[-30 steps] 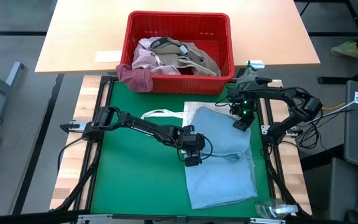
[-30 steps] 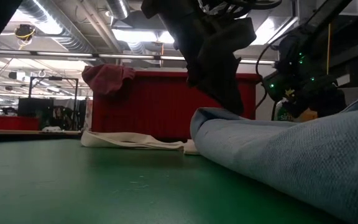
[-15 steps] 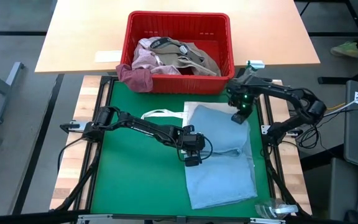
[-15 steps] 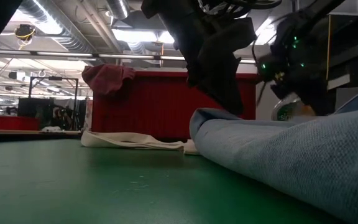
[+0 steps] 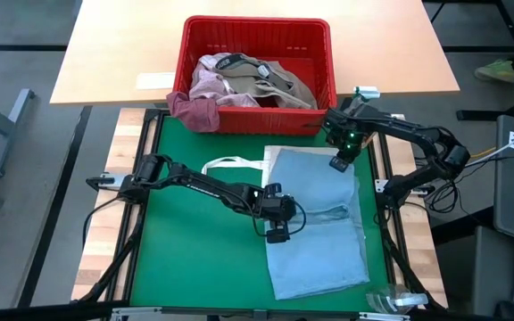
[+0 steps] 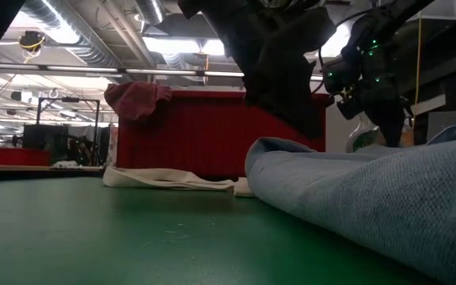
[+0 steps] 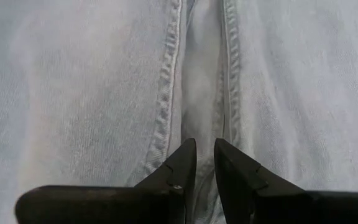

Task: Fold Laundry from Bin
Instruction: Fold the blue pants from the red laundry basket

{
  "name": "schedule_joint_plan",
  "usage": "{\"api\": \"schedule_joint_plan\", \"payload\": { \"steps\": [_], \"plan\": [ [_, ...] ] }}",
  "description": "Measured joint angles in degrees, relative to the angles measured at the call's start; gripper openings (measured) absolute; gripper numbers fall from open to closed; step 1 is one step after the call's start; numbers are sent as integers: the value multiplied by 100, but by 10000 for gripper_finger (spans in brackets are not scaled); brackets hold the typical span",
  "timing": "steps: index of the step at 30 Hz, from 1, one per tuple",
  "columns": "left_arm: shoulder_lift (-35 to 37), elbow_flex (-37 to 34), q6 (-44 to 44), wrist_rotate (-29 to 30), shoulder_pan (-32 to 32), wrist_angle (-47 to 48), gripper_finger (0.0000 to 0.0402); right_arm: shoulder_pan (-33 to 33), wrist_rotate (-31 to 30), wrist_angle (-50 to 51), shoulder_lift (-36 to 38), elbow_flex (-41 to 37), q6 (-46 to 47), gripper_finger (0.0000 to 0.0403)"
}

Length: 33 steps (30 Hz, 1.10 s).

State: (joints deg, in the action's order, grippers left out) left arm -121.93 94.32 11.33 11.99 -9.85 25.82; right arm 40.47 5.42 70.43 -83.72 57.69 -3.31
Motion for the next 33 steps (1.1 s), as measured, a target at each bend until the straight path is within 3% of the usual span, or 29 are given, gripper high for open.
{"api": "schedule_joint_plan", "payload": {
  "steps": [9,18,23,26,33],
  "plan": [
    [0,0,-140,86,-13,-177,73,0,-3,11,0,-4,25,66],
    [0,27,-144,78,-11,-782,130,8,-294,359,-4,111,4,142],
    [0,332,-572,154,7,-767,125,9,-687,1369,-4,606,2,149],
    [0,535,-740,494,9,-679,116,9,-788,1663,36,902,4,150],
    [7,973,-738,972,9,145,95,-446,-157,1371,533,1086,607,150]
  ]
}}
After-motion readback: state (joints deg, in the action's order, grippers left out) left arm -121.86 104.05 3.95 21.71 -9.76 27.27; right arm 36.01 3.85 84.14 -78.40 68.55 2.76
